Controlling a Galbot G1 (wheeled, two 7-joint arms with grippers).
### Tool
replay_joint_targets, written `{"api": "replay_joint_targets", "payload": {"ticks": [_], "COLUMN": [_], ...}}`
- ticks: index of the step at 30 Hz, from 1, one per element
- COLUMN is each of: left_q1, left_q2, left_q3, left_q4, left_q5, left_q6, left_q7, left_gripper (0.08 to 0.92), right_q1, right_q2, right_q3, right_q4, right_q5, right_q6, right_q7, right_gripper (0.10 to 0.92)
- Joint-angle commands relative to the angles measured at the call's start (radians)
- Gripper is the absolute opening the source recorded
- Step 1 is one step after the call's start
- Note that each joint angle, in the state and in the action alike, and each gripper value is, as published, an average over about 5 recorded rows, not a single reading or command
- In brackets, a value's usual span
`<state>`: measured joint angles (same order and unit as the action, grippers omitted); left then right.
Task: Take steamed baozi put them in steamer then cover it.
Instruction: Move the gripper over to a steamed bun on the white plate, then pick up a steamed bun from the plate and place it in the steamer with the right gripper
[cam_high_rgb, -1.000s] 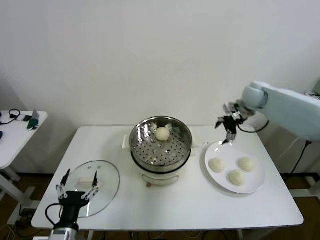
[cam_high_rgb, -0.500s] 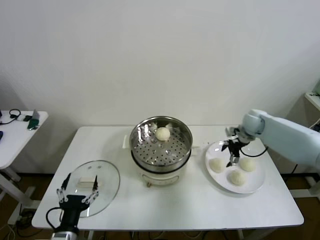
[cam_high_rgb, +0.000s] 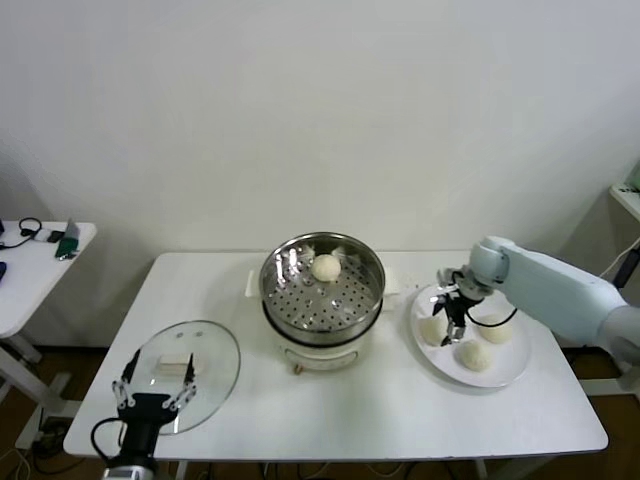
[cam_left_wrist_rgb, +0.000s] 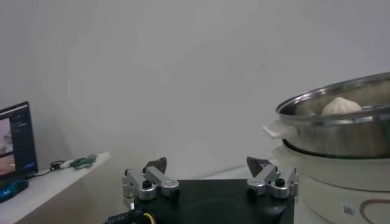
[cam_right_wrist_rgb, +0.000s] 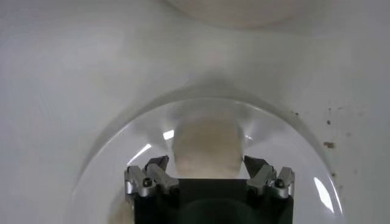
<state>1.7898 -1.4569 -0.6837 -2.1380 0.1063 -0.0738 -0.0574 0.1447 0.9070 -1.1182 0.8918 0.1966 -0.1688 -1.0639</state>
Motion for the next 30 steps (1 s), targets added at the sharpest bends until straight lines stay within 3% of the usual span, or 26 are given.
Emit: {"api": "replay_joint_targets", "payload": {"ticks": [1,18,30], "left_q1": [0.003,0.008,0.010], "left_q2": [-0.002,-0.007,-0.014], "left_q3": [0.001,0.005,0.017], "left_q4": [0.005,-0.002,-0.022], "left_q5": [0.000,0.003,0.003], "left_q6": [-0.003,-0.005,-0.005], "left_q7": [-0.001,-0.001,0.002], "left_gripper": [0.823,0.823,0.823], "right_q1": [-0.025,0.007,0.463], "right_q2": [0.027,0.011,-0.047], "right_q3": [0.029,0.027,-0.310], "right_q4": [-0.052,-0.037,0.054], "right_q5": [-0.027,0.038,0.390], "right_q6": [0.015,0.019,-0.003], "right_q7": [-0.014,-0.026,-0.029], "right_gripper": [0.823,0.692,0.695]}}
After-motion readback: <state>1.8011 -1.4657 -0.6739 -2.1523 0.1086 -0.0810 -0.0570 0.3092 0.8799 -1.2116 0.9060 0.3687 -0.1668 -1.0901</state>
